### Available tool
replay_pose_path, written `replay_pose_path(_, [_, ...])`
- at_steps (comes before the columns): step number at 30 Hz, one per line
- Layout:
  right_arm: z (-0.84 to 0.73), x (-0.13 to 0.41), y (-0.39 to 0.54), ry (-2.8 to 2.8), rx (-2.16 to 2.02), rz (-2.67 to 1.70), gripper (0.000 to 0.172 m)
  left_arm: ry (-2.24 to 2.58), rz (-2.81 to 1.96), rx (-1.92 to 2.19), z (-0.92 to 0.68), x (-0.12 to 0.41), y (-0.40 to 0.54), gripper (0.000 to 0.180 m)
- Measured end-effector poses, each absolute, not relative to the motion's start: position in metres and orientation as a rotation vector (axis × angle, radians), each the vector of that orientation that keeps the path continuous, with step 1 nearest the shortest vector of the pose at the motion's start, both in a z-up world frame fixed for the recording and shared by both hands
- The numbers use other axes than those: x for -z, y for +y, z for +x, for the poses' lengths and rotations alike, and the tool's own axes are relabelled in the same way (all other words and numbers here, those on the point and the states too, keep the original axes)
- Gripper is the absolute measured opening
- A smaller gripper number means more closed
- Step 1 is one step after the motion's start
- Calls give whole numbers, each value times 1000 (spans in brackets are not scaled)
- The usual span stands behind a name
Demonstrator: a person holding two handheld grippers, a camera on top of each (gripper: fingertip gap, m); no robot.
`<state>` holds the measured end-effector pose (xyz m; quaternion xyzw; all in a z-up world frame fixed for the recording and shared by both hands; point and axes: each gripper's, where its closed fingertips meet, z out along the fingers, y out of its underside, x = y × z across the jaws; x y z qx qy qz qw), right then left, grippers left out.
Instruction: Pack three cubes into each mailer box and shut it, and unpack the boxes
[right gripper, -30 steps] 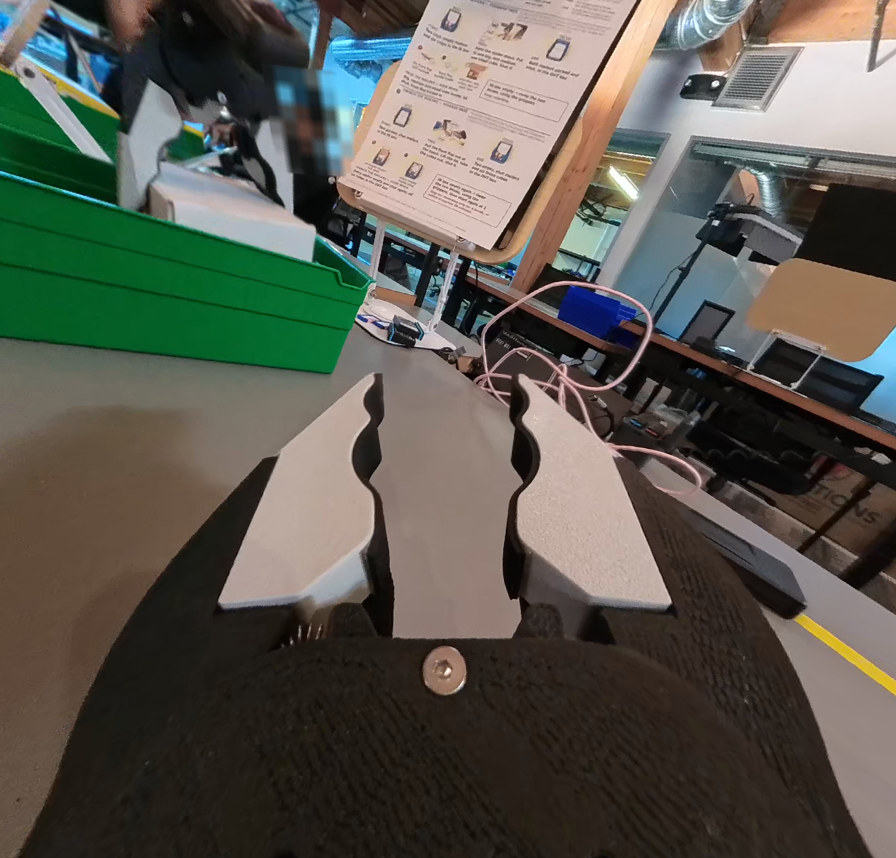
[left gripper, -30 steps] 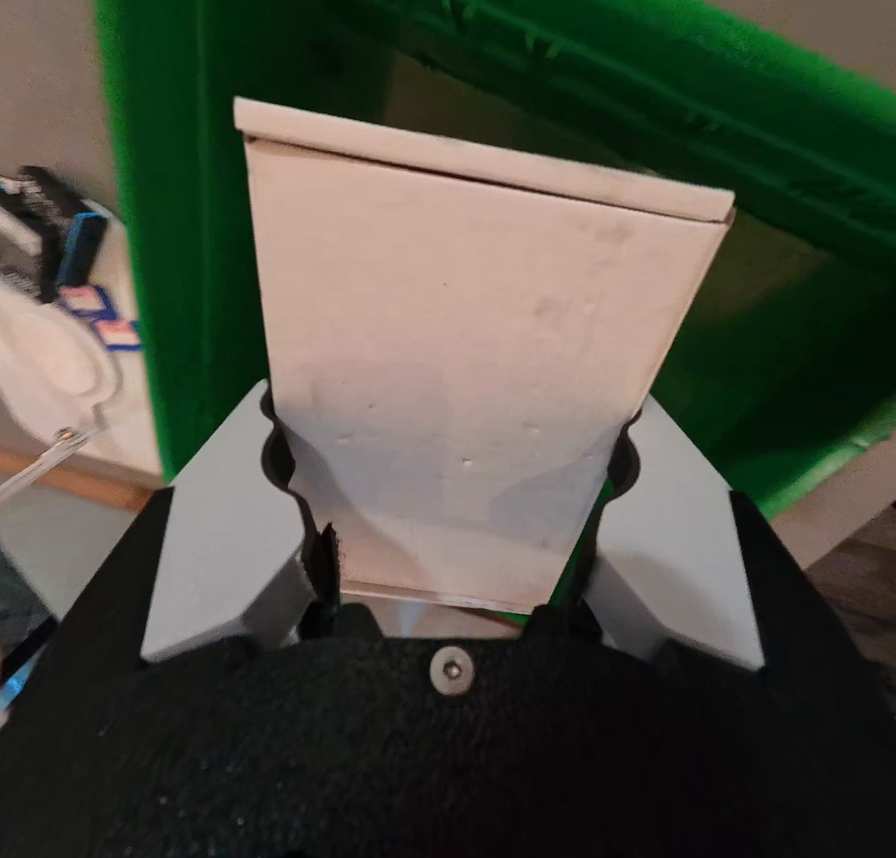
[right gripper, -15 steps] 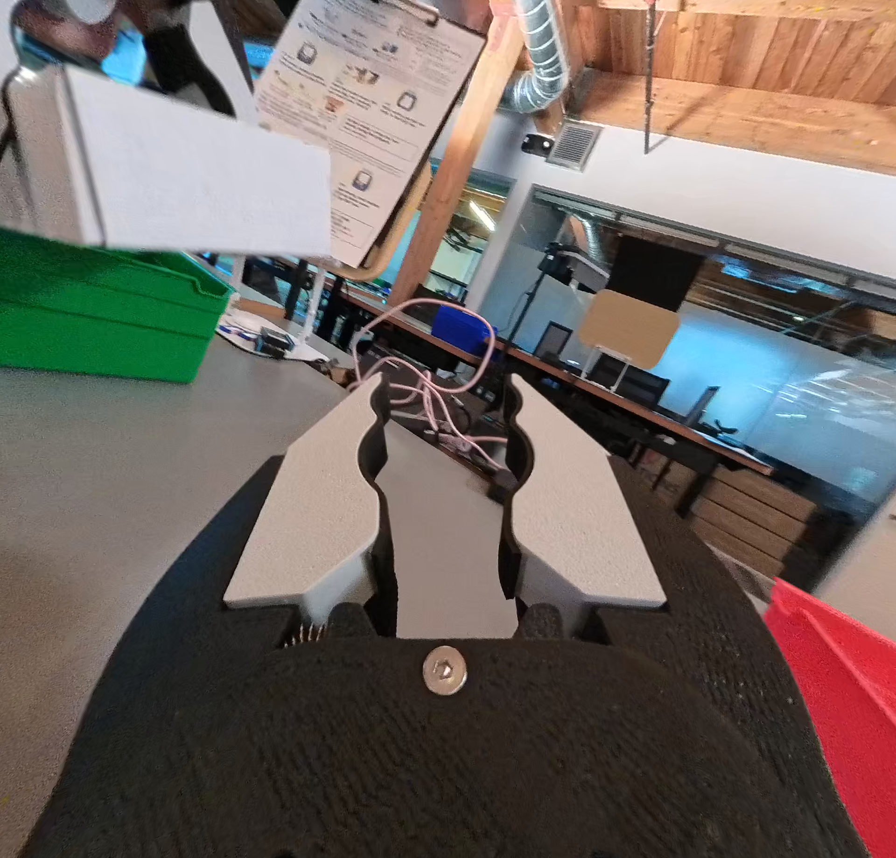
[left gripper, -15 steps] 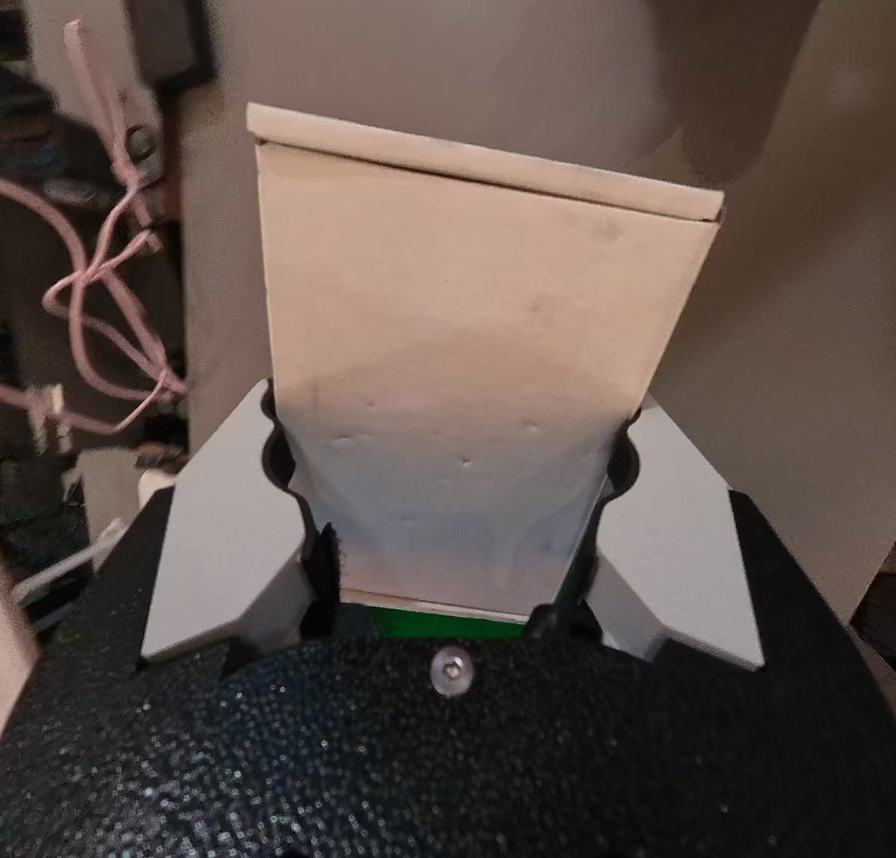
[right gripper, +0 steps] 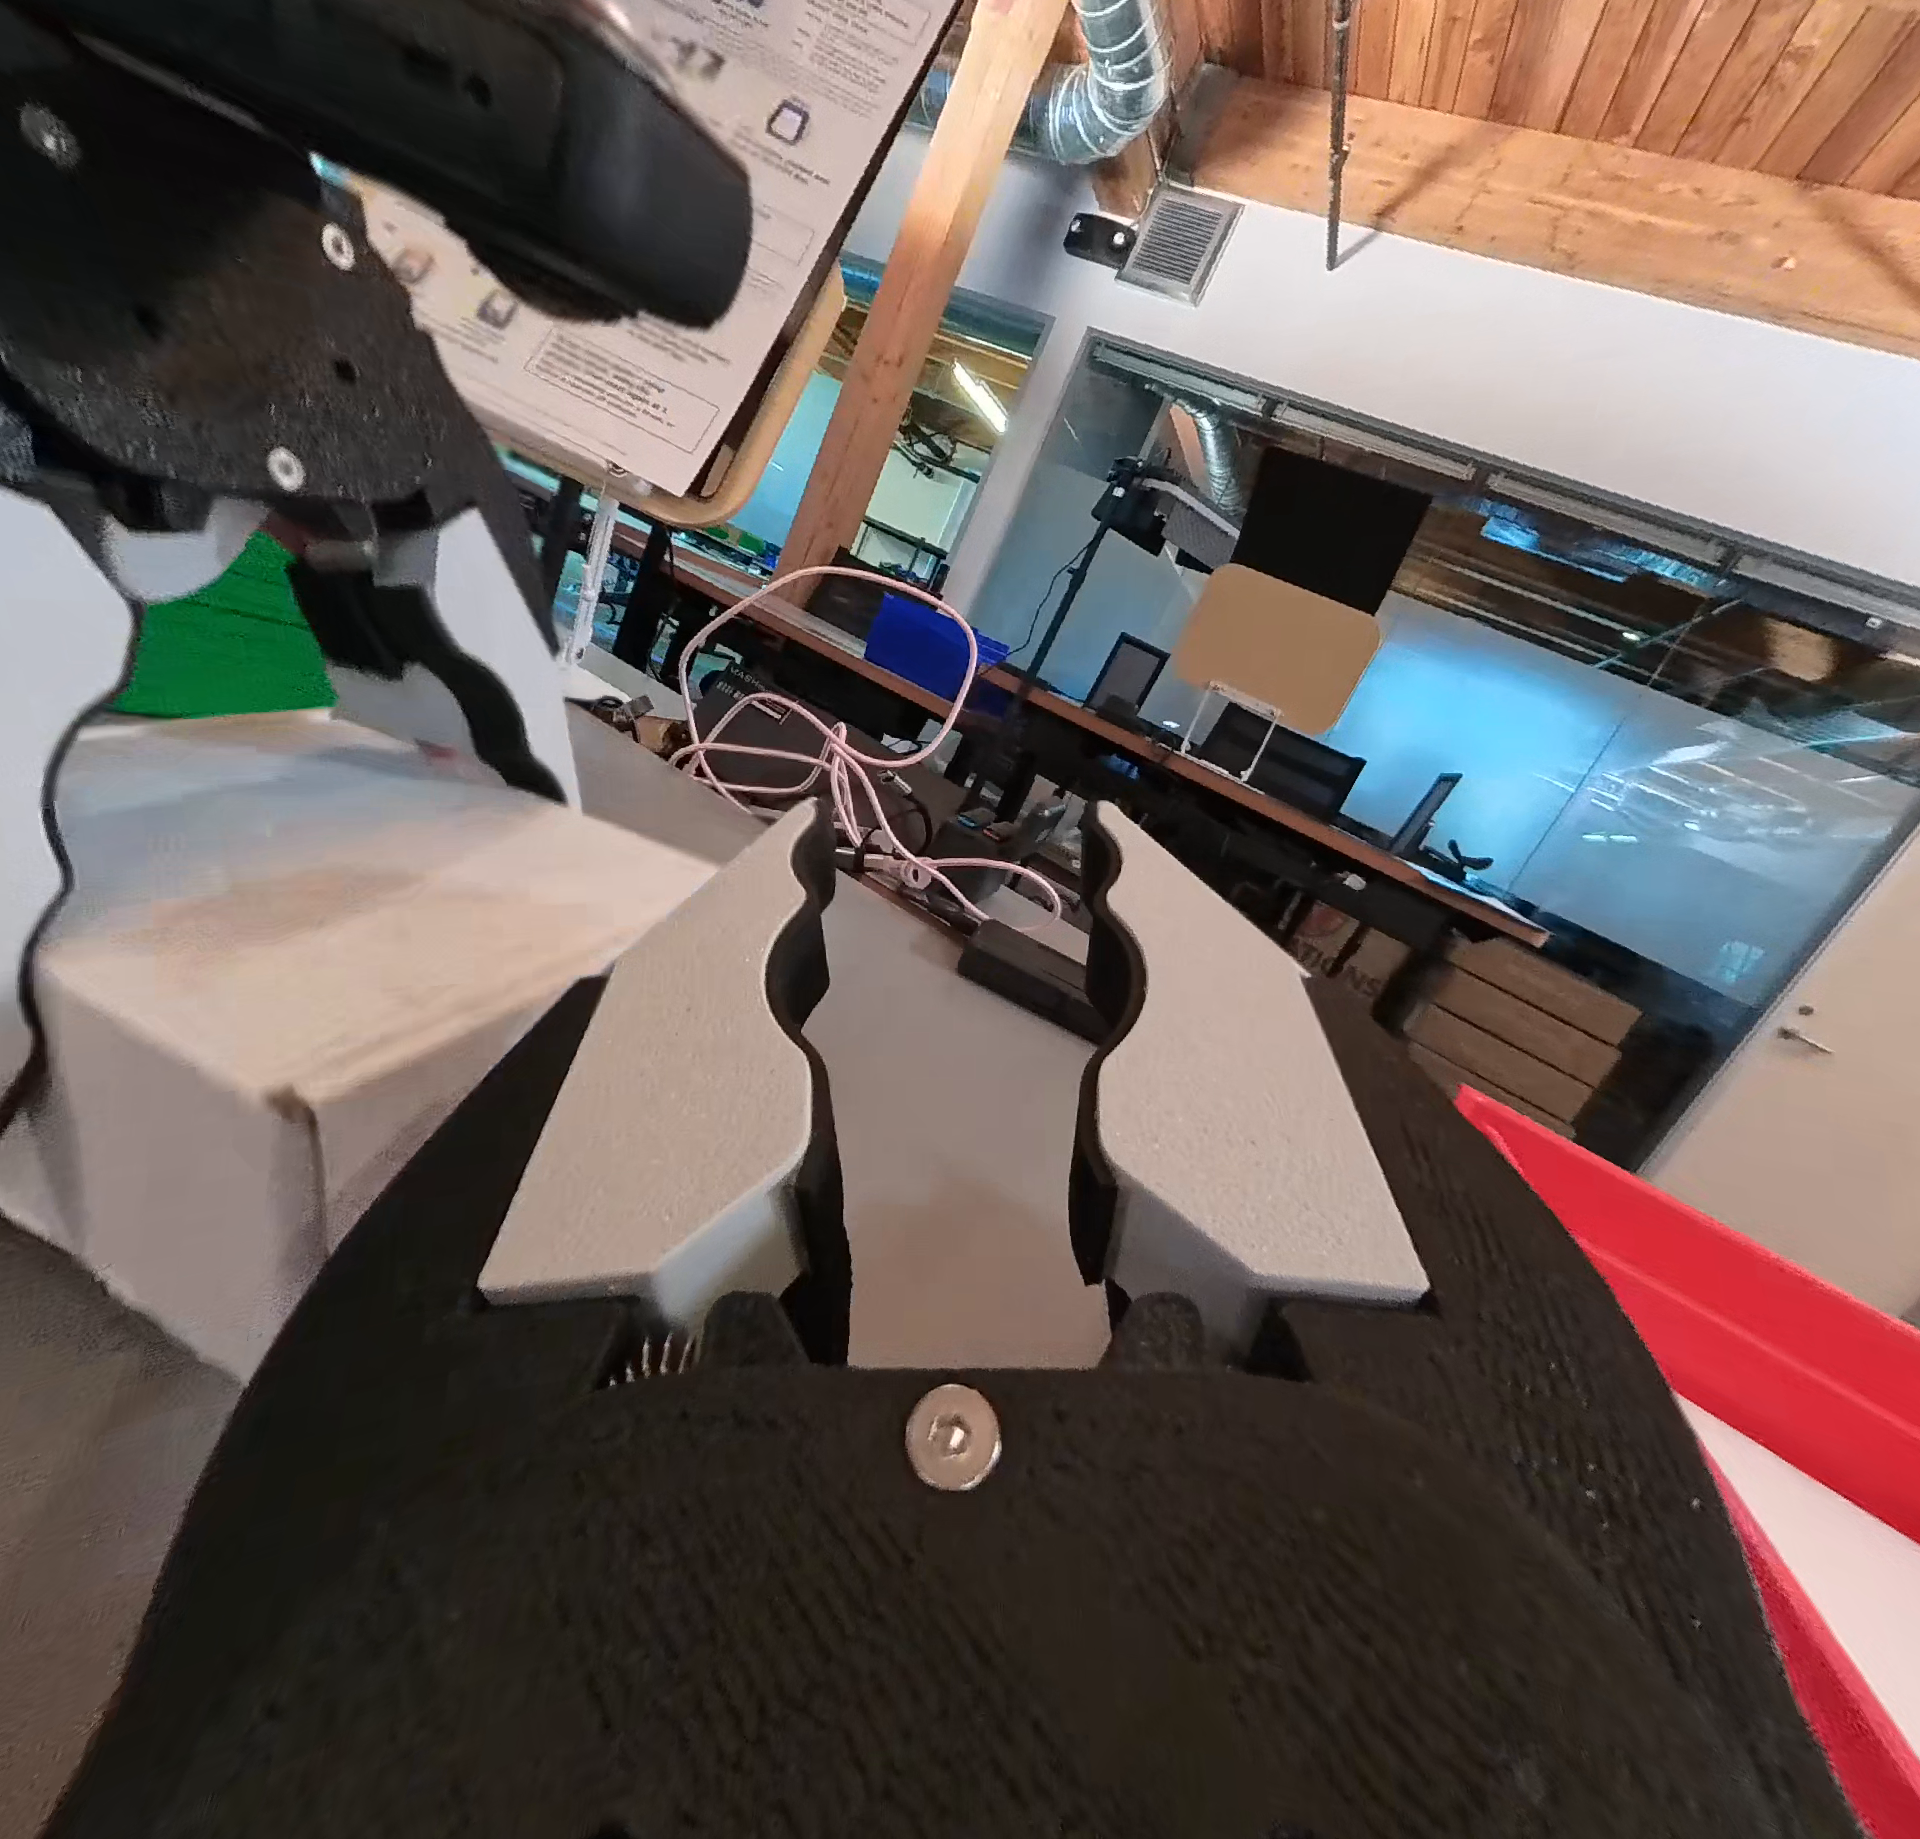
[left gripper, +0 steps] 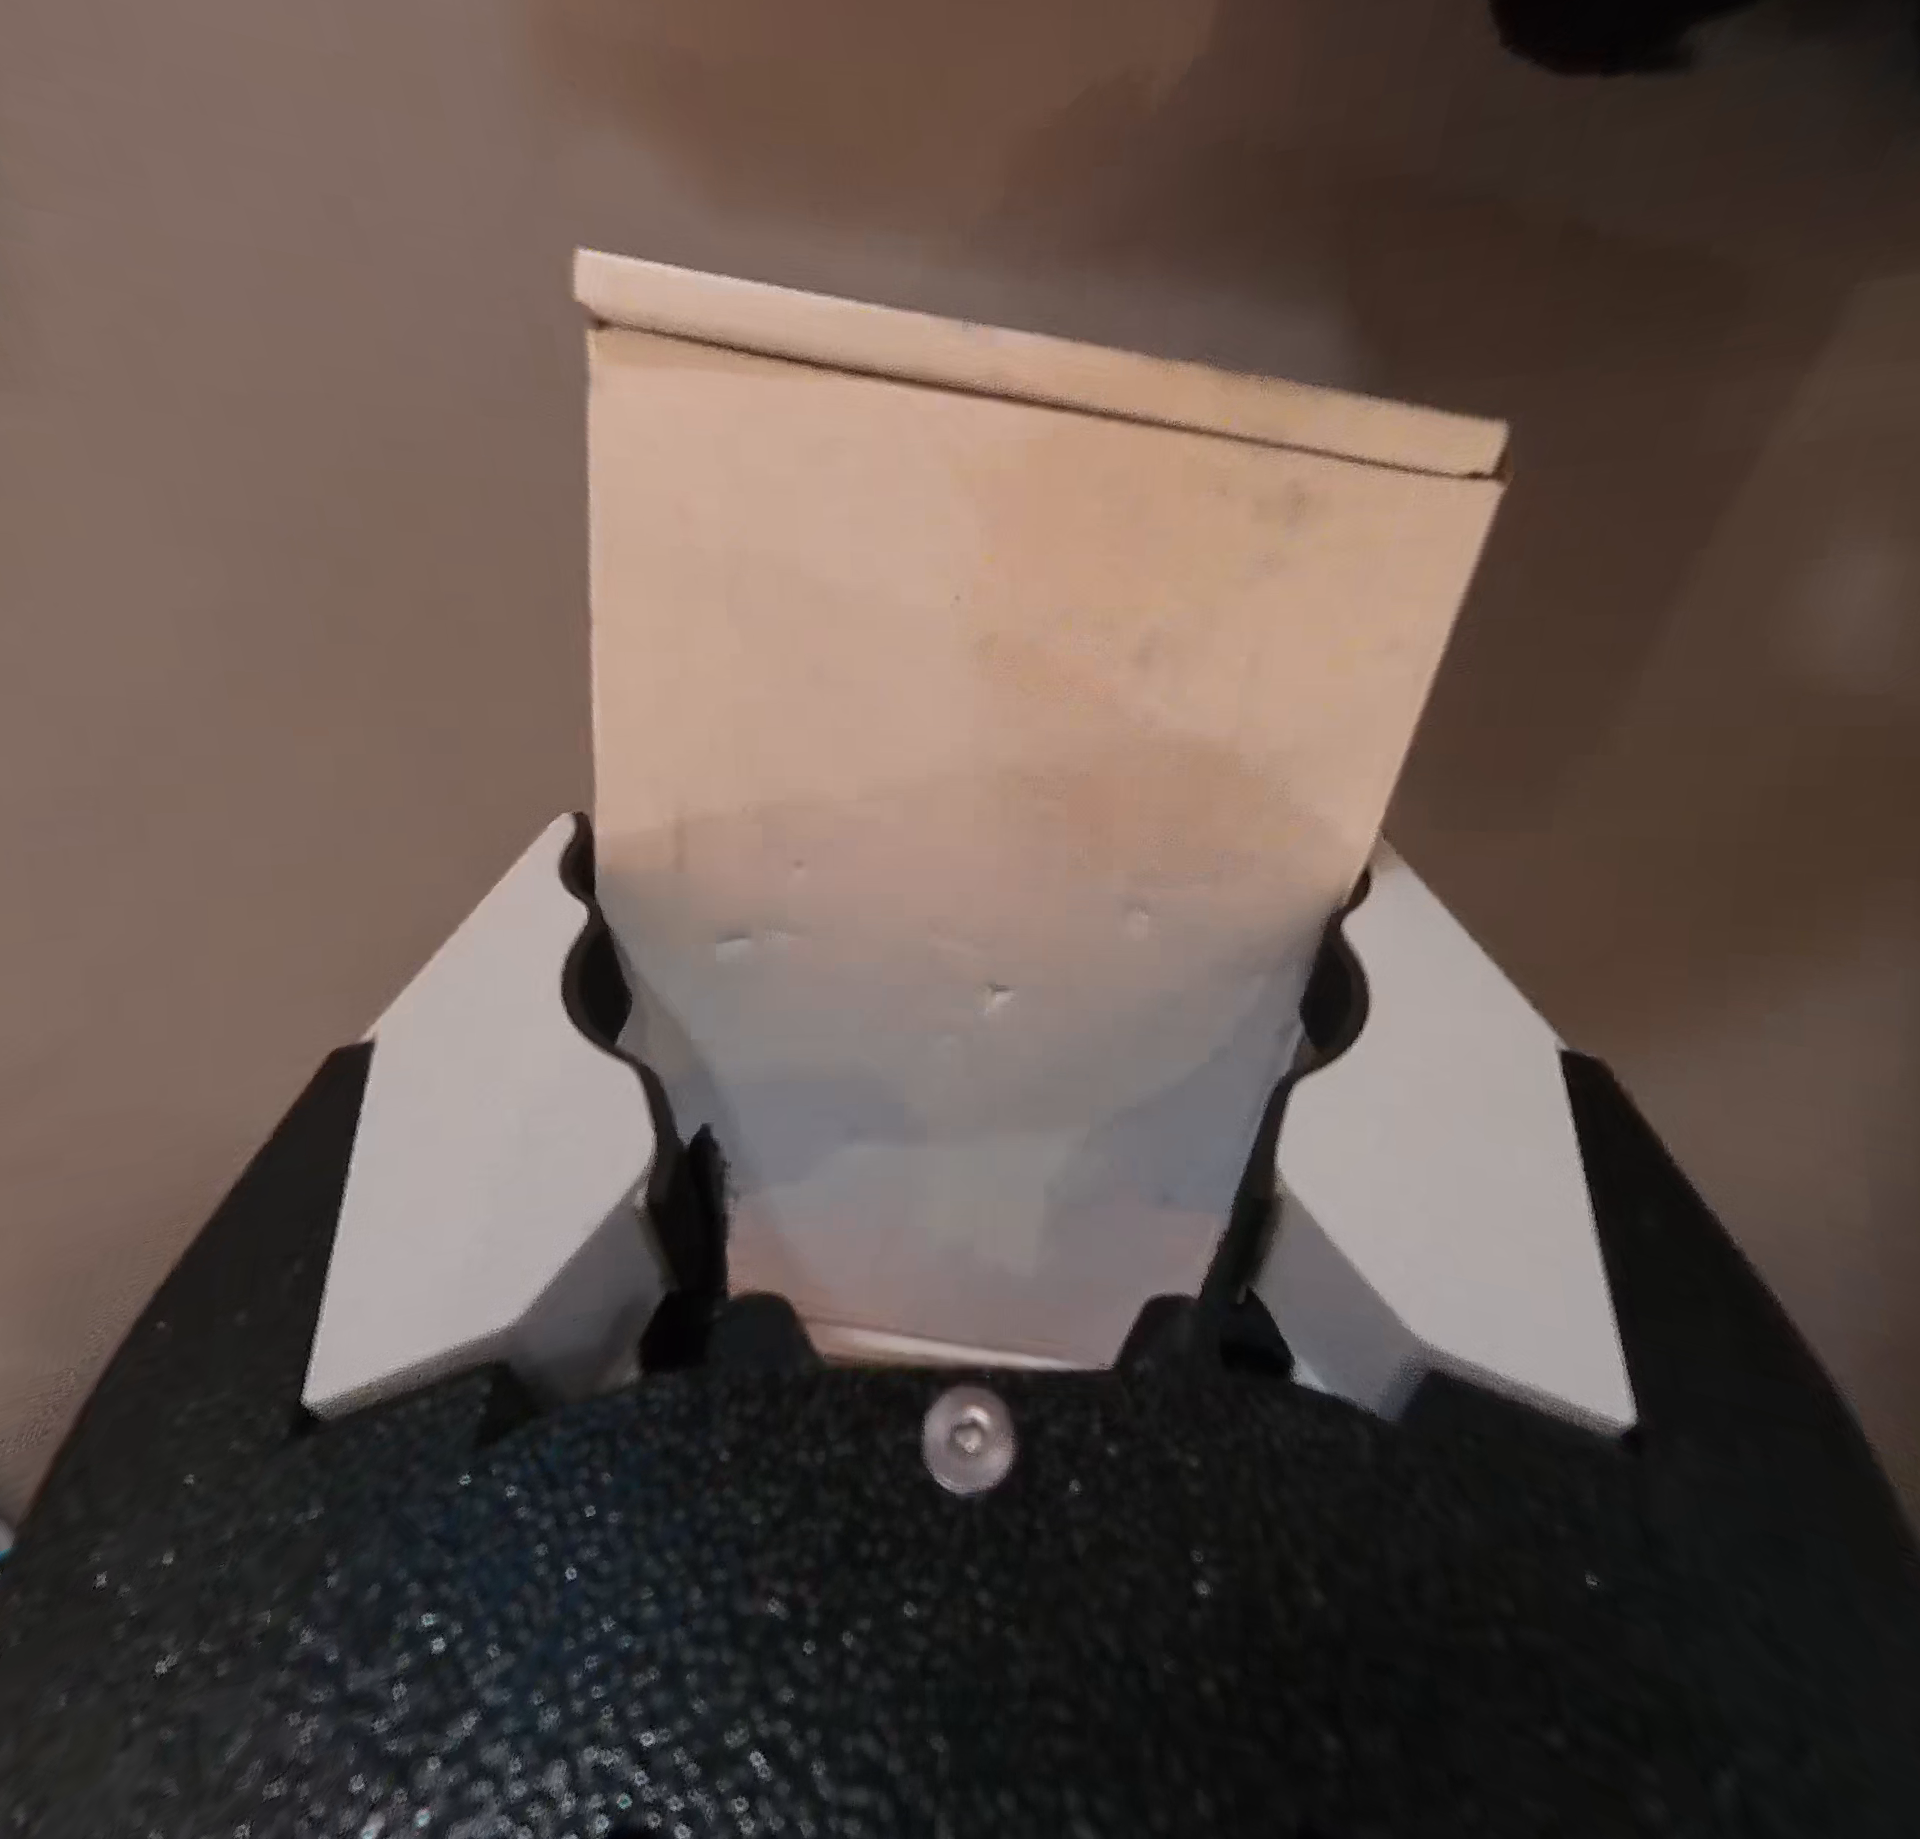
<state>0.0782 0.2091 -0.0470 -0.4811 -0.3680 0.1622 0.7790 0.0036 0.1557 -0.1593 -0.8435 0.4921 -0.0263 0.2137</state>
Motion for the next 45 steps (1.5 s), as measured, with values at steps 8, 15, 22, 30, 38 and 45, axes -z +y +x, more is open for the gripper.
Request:
replay_pose_path(8, [76,39,205,-816,-353,-1006,49,1082,-2071,83,7,132,177,159])
replay_pose_path(15, [51,37,178,-993,-205,-866,50,947,-2028,349,-33,150,151,159])
replay_pose_path(22, [12,65,132,-1264,-192,-775,49,763,-1922,598,-33,149,152,159])
replay_pose_path(30, [2,84,119,-1403,-119,-742,48,902,-2037,459,-31,175,143,155])
replay_pose_path(38, [-1,103,100,-1566,-169,-699,56,804,-2046,555,-34,169,145,146])
replay_pose_path(45, [1,125,112,-1677,31,-680,71,634,-2006,838,-34,151,143,145])
